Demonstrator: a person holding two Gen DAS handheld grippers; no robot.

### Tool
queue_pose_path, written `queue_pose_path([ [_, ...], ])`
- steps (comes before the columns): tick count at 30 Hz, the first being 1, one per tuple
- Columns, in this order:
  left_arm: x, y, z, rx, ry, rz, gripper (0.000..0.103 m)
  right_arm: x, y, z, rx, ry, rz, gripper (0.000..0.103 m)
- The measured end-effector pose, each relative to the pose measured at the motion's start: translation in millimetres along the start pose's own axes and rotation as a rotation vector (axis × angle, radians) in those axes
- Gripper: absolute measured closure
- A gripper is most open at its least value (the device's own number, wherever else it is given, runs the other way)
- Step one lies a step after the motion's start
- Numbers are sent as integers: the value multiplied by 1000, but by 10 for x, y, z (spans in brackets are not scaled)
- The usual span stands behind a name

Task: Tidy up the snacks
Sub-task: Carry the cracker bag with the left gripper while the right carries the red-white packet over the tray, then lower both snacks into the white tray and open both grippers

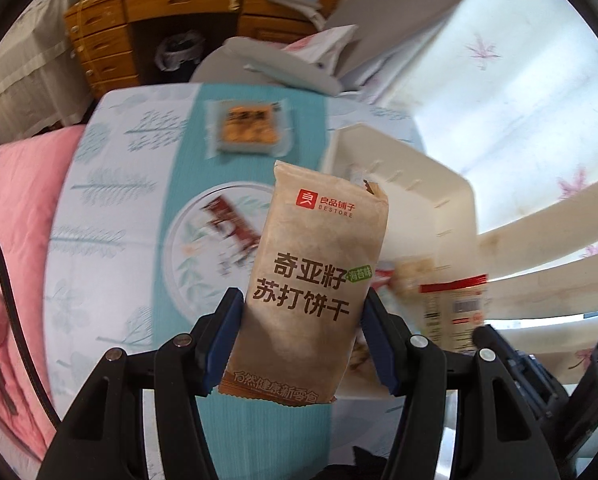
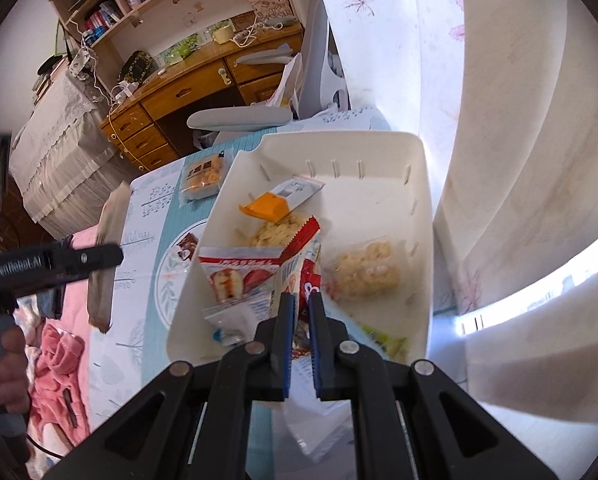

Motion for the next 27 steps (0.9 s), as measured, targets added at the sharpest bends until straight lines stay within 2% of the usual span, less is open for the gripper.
queue_pose_path([
  [10,-173,135,724,90,124,29,45,-64,5,190,33,-62,47,96],
  [16,-247,168,990,120,175,52,45,-107,18,253,32,-73,60,96],
  [22,-274,160,1036,139,182,68,45,-155,-3,260,50,-56,92,95],
  [23,-272,152,1027,142,183,68,40,-153,0,268,52,-52,92,94],
  [24,-270,145,1023,141,182,67,31,-153,8,275,53,-48,89,93],
  [27,-258,120,974,140,178,67,28,-143,21,293,58,-31,80,90],
])
Point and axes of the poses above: each gripper's, at about its wrist camera, not at the fingertips, and y roughly the way its jaws point, z to its right, x to its underside, the point moved 7 cm from there along y, roughly the way its jaws point, and after that the axes turned 4 degrees about -x, right-handed, at the moved point
